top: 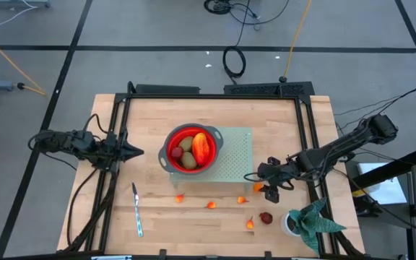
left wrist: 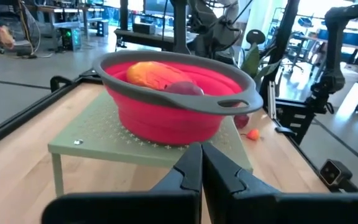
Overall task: Pick & Place Fruit
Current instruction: Put the orange fruit into the strainer
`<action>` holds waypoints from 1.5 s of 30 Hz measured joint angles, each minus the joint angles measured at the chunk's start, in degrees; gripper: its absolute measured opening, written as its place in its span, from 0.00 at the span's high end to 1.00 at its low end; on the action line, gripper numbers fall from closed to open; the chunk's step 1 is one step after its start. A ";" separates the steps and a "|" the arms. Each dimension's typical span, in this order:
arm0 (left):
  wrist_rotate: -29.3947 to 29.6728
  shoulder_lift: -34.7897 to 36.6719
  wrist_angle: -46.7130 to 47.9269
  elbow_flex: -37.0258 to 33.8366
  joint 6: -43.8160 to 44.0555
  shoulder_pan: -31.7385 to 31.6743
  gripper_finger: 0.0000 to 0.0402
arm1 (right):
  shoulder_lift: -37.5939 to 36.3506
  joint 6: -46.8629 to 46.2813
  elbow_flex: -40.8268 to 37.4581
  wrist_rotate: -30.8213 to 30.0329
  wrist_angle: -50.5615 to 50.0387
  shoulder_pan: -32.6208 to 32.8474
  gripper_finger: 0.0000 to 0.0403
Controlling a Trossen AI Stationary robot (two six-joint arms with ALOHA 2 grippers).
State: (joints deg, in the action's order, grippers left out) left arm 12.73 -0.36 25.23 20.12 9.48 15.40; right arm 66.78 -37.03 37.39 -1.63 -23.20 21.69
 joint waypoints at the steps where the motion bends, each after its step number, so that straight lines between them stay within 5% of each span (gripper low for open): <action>1: 0.41 0.00 0.00 0.00 -0.07 0.00 0.99 | 0.00 -0.03 -0.54 -0.19 1.35 0.00 0.44; 23: 2.88 0.00 -0.26 0.02 -0.35 0.00 0.99 | 0.15 0.25 -4.86 -1.35 5.57 0.00 0.43; 45: 2.91 0.00 -0.28 0.04 0.28 0.00 0.99 | 11.26 2.33 -4.79 -1.65 11.08 0.20 0.43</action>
State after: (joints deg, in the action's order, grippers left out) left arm 15.64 -0.36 24.95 20.16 9.76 15.40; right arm 78.04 -34.70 32.60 -3.28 -12.12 21.89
